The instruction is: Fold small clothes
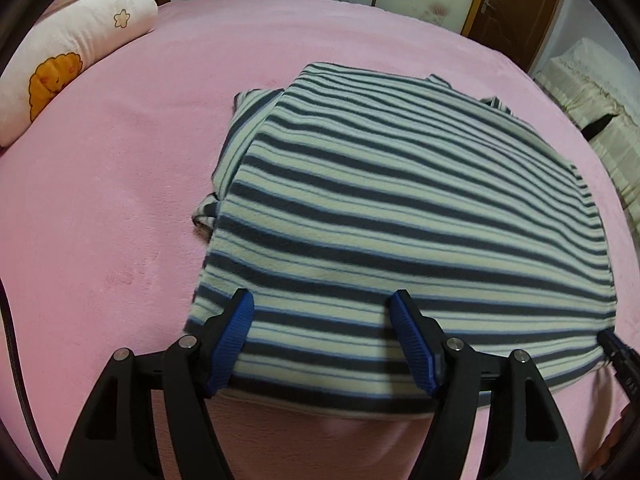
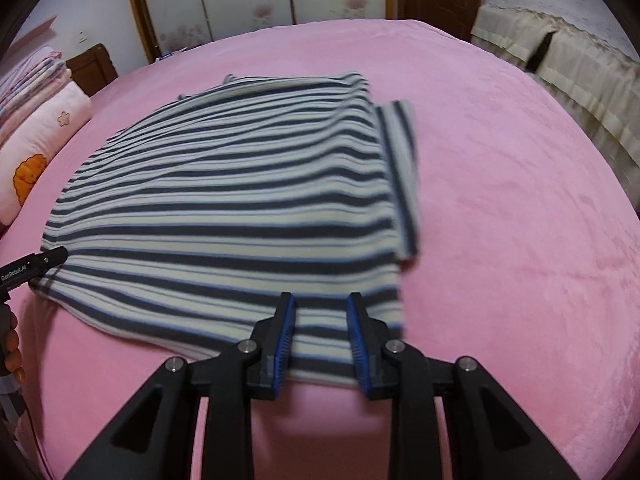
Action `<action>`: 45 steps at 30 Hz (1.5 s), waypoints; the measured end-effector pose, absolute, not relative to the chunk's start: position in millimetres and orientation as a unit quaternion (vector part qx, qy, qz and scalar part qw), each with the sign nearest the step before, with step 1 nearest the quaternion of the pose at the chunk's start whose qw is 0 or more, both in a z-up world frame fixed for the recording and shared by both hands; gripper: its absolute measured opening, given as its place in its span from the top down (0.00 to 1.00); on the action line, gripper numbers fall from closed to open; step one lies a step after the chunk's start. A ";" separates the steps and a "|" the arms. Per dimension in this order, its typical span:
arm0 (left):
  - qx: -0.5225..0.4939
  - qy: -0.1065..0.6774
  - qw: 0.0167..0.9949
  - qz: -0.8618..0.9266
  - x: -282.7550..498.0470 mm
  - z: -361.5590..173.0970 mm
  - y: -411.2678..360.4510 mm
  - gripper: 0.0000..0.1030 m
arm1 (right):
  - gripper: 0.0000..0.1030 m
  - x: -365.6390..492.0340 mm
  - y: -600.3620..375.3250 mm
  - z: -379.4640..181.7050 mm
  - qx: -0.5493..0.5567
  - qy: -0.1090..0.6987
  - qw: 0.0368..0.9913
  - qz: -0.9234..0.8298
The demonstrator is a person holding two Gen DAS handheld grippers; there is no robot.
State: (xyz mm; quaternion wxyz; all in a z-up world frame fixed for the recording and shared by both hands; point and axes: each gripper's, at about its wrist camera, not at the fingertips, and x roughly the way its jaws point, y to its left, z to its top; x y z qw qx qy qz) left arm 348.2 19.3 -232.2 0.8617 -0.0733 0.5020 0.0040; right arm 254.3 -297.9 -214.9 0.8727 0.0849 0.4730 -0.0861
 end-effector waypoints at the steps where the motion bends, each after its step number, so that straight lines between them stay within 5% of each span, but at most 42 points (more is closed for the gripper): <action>1: -0.073 0.503 0.861 0.005 346.6 -232.9 21.5 0.31 | 0.75 250.8 -303.6 -215.0 0.090 0.473 0.872 -0.089; 31: -0.161 0.467 0.868 -0.049 226.2 -126.4 38.2 0.21 | 0.73 202.3 -224.7 -131.4 0.123 0.423 0.898 -0.017; 45: -0.219 0.455 0.856 -0.109 237.7 -151.0 23.2 0.21 | 0.73 233.2 -165.8 -105.5 0.063 0.368 0.927 0.022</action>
